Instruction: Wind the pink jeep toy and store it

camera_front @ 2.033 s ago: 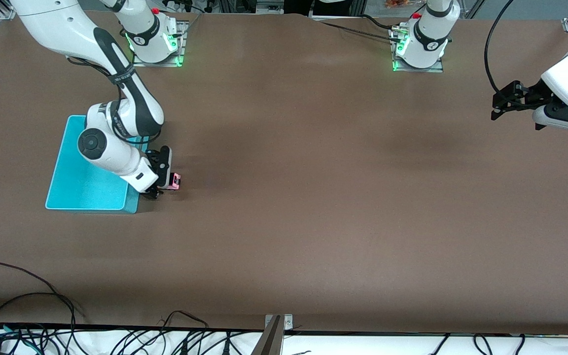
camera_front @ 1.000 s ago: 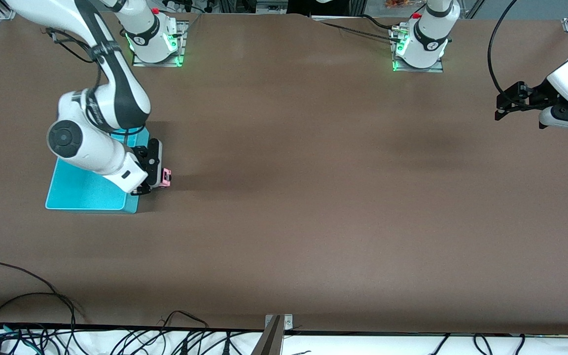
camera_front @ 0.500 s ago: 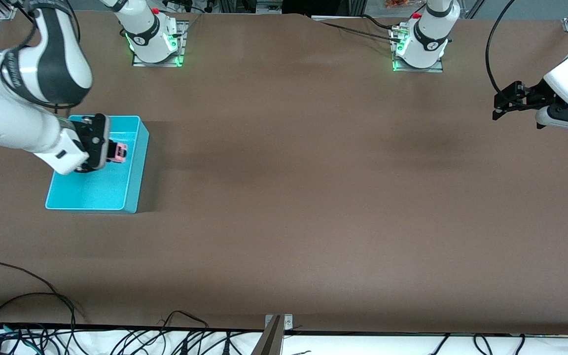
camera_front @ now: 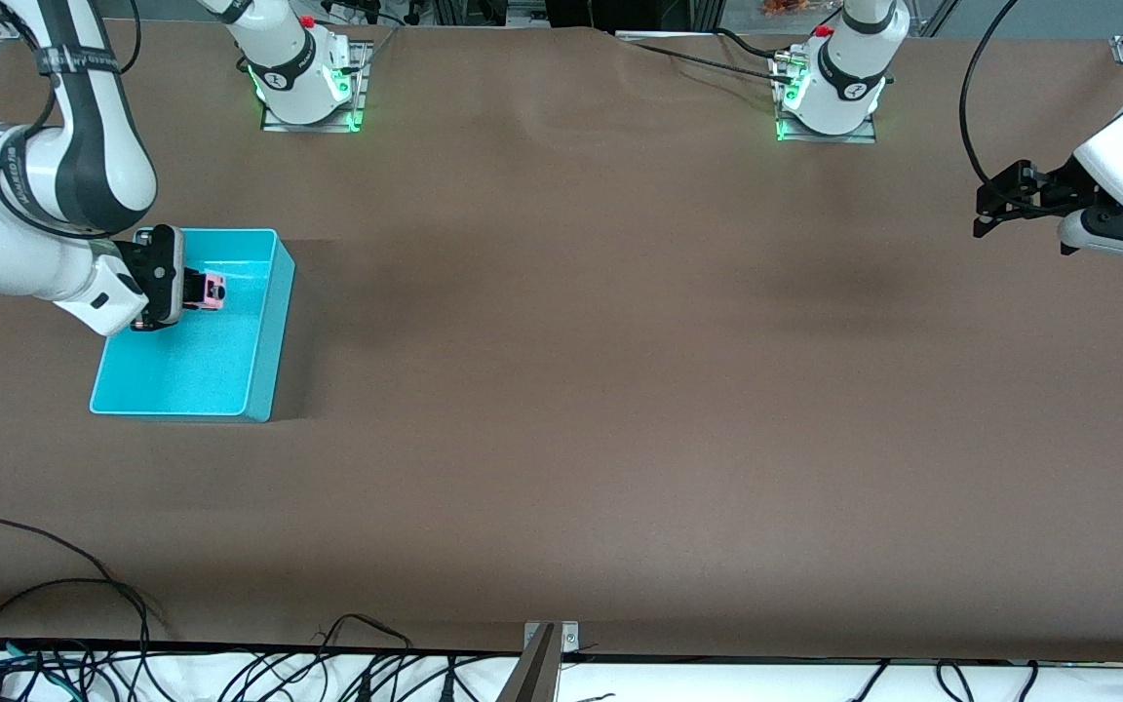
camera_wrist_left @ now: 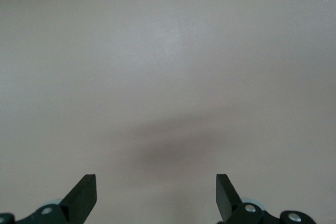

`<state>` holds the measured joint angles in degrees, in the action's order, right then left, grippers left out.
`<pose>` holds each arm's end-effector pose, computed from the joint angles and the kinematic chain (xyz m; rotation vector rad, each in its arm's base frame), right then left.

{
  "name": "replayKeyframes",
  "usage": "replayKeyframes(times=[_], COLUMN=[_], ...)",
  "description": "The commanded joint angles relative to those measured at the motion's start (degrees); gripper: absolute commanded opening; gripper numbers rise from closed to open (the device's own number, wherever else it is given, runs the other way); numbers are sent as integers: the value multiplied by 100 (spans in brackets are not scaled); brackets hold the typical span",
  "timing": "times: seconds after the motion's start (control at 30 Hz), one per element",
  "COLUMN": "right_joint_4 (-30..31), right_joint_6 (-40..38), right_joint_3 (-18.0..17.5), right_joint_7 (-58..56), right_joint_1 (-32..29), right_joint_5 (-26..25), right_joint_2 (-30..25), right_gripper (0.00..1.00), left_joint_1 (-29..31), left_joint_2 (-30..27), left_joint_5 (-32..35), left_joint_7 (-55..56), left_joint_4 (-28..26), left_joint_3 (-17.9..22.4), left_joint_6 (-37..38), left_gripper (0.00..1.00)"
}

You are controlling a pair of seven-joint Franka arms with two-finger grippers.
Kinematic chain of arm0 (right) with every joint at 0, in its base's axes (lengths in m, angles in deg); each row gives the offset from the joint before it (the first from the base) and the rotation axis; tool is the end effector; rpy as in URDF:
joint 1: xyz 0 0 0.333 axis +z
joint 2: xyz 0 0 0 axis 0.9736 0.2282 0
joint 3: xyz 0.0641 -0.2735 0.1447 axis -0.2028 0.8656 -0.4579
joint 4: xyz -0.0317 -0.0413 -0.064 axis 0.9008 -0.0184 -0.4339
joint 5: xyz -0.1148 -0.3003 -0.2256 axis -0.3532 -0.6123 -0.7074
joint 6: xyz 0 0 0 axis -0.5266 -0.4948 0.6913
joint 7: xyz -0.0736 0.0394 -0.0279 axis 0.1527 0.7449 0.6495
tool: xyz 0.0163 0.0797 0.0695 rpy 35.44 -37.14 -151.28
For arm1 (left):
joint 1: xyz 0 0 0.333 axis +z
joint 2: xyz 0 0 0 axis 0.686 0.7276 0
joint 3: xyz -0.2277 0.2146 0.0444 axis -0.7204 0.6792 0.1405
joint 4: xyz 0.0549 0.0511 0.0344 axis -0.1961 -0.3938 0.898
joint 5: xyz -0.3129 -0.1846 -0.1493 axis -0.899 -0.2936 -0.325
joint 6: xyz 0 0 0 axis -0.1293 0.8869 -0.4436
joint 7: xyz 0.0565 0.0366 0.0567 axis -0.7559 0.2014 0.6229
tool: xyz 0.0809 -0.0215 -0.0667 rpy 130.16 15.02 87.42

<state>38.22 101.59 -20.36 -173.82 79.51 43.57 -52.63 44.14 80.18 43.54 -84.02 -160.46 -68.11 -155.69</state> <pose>0.5371 -0.0534 0.3174 -2.0911 -2.0372 0.2070 0.5438 -0.0216 0.6072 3.1211 -0.3115 -0.0560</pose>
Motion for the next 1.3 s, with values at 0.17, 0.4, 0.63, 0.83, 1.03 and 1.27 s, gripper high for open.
replayKeyframes(times=[0.17,0.4,0.63,0.83,1.03,1.27], right_joint_4=[957,1213,1204,1195,1160,862], right_joint_6=[1191,1806,1939,1939,1886,1649], right_joint_3=[178,169,169,169,160,99], right_joint_7=[-345,-653,-653,-653,-653,-627], right_joint_1=[-6,-76,-85,-85,-76,-59], right_joint_5=[205,213,231,363,486,495], right_joint_2=[43,245,465,491,509,430], right_gripper=[12,14,21,67,100,100], left_joint_1=[-31,22,-4,5,13,13], left_joint_2=[104,157,165,165,174,174], left_joint_5=[48,83,92,92,92,92], left_joint_7=[51,51,51,51,51,51], left_joint_4=[288,350,359,367,367,367], left_joint_3=[-24,-16,-16,-16,-16,-7], left_joint_6=[118,127,127,127,127,118], left_gripper=[100,100,100,100,100,100])
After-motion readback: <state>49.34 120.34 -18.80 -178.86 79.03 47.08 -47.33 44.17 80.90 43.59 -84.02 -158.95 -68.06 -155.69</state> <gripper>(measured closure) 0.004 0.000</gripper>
